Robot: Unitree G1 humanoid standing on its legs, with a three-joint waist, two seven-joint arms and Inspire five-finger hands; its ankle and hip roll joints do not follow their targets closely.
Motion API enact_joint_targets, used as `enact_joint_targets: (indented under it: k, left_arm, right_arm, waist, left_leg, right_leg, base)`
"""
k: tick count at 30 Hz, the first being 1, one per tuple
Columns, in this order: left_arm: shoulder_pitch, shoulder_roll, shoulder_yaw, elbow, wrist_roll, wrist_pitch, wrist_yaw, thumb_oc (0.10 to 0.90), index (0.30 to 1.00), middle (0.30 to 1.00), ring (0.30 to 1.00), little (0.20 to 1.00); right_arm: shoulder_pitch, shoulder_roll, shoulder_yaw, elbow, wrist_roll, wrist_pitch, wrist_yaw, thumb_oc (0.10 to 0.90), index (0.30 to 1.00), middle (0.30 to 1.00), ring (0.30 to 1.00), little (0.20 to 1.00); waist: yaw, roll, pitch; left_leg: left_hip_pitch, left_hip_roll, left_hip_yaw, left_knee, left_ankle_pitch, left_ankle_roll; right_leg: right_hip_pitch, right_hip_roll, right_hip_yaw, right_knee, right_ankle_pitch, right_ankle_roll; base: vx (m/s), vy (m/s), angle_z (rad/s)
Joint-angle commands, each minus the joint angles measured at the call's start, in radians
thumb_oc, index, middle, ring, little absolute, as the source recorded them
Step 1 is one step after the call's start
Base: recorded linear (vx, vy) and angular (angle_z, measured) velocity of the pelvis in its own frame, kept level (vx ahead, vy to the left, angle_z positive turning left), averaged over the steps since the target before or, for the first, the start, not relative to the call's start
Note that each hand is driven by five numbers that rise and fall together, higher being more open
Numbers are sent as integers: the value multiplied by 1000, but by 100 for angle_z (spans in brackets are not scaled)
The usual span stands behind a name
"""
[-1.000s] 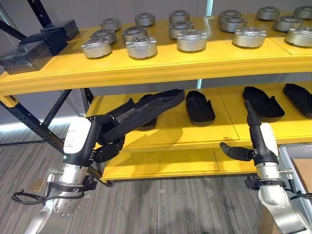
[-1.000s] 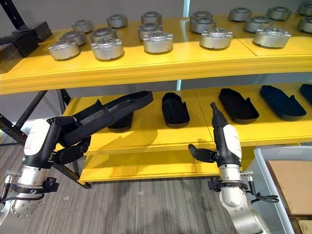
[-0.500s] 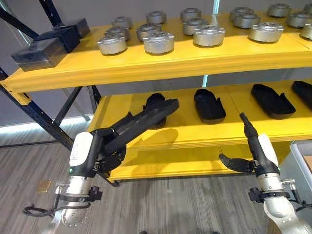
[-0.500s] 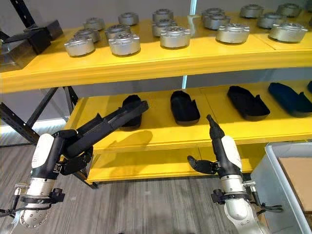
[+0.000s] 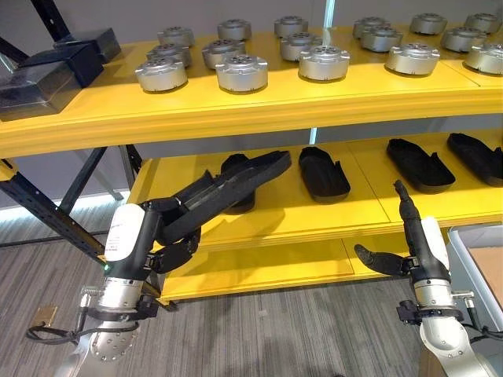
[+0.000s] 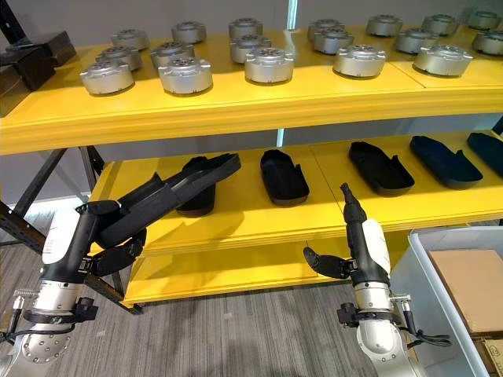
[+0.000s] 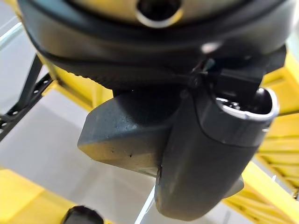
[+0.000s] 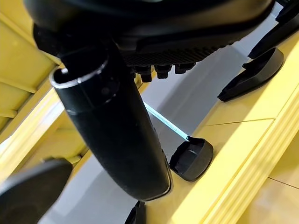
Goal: Move parts from the plastic box to the shelf.
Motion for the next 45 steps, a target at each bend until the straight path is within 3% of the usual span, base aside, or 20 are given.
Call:
enact_joint_targets:
  k: [1, 10, 11, 32, 45]
  left_arm:
    - [-139, 44, 127, -84, -125, -66, 31, 400, 300, 300, 300, 300]
    - [-110, 45, 169, -135, -179, -111, -21, 400, 300, 300, 300, 300]
    - [-120, -8, 105, -81, -250, 19, -46, 400, 300, 300, 300, 300]
    - [-120, -2, 124, -87, -240, 42, -18, 400, 300, 300, 300, 300]
    - [-108, -12, 113, -70, -255, 105, -3, 400, 300, 300, 300, 300]
  right_arm:
    - [-109, -30, -60, -100, -2, -55, -55, 900, 1000, 1000, 1000, 1000]
    - [-106, -32, -66, -129, -23, -18, -23, 900, 1000, 1000, 1000, 1000]
    - [-124, -5, -64, -138, 40, -4, 12, 900, 1000, 1000, 1000, 1000]
    - [-163, -24, -26, -147, 62, 17, 34, 900, 1000, 1000, 1000, 1000]
    - [-205, -31, 10, -154, 36, 2, 61, 900, 1000, 1000, 1000, 1000]
  waist:
    - [8, -5, -47]
    - [32, -1, -47]
    - [58, 2, -6]
    - [72, 1, -11]
    - [89, -3, -12]
  left_leg:
    - [0, 14, -76, 31, -102, 22]
    - [-8, 9, -98, 40, -110, 19]
    - [-15, 15, -63, 133, -153, 41]
    - [-13, 25, -67, 124, -138, 25]
    - [-14, 22, -78, 118, -132, 22]
  right_leg:
    - [1, 76, -23, 76, -131, -67]
    - [3, 71, -36, 63, -127, -66]
    - [-39, 0, -124, 215, -170, -47]
    - [-5, 8, -122, 159, -151, -55]
    - [5, 20, -128, 151, -155, -64]
  base:
    - [-17, -12, 6]
    - [-22, -65, 3]
    - [-42, -55, 2]
    - [-8, -7, 0]
    - [-2, 15, 0]
